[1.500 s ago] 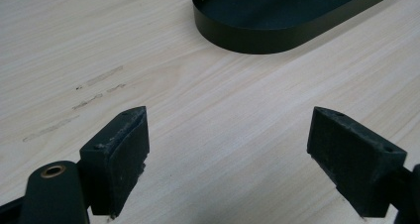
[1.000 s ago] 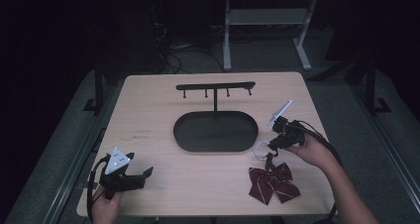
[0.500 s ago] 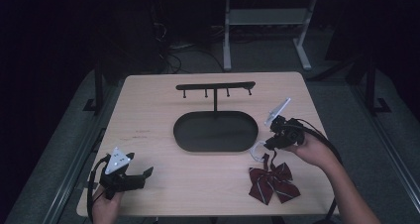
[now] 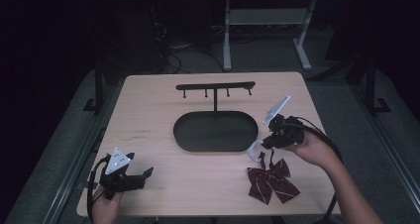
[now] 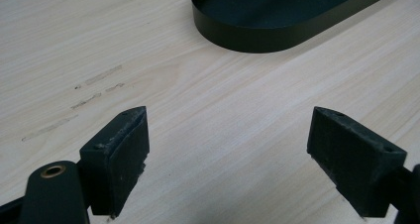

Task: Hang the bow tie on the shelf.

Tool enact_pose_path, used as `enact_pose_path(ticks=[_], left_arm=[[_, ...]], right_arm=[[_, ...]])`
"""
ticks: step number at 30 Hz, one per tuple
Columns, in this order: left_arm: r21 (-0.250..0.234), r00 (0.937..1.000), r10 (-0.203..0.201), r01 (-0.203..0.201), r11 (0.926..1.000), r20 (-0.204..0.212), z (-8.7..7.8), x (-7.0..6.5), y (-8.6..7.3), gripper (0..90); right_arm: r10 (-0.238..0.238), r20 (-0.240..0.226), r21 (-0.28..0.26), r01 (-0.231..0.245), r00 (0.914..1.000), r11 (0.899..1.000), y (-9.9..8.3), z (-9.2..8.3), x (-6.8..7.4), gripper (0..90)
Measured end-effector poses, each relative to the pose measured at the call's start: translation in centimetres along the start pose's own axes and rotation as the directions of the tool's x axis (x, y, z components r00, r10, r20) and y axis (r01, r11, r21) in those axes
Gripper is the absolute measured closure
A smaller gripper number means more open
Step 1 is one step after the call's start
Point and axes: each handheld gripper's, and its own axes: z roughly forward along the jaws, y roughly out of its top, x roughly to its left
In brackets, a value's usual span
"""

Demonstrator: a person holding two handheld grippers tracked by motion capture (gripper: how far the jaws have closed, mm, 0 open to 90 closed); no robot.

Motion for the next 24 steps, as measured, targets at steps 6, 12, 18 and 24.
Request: enact_pose_path(ticks=[6,12,18,24], left_arm=[[-0.001,1.0,0.003,-0.003,1.0,0.001,0.0,0.0,0.0,16.1],[0.001,1.0,-0.001,0.001,1.0,-0.001,0.0,0.0,0.0,16.1],[-0.002,1.0,0.004,-0.004,1.0,0.001,0.0,0.0,0.0,16.1],[-0.001,1.0,0.001,-0.001,1.0,-0.001,-0.1,0.0,0.0,16.1]], right_arm=[[-0.022,0.0,-0.005,0.022,0.9998,1.0,0.5,-0.4,0.4,83.5],[-0.031,-0.004,-0.01,0.031,0.9995,0.999,1.0,-1.0,0.7,83.7],[-0.053,-0.005,-0.016,0.053,0.9986,0.998,1.6,-1.3,0.9,83.9],[-0.067,-0.022,-0.022,0.067,0.9975,0.998,2.1,-1.5,1.0,84.0]])
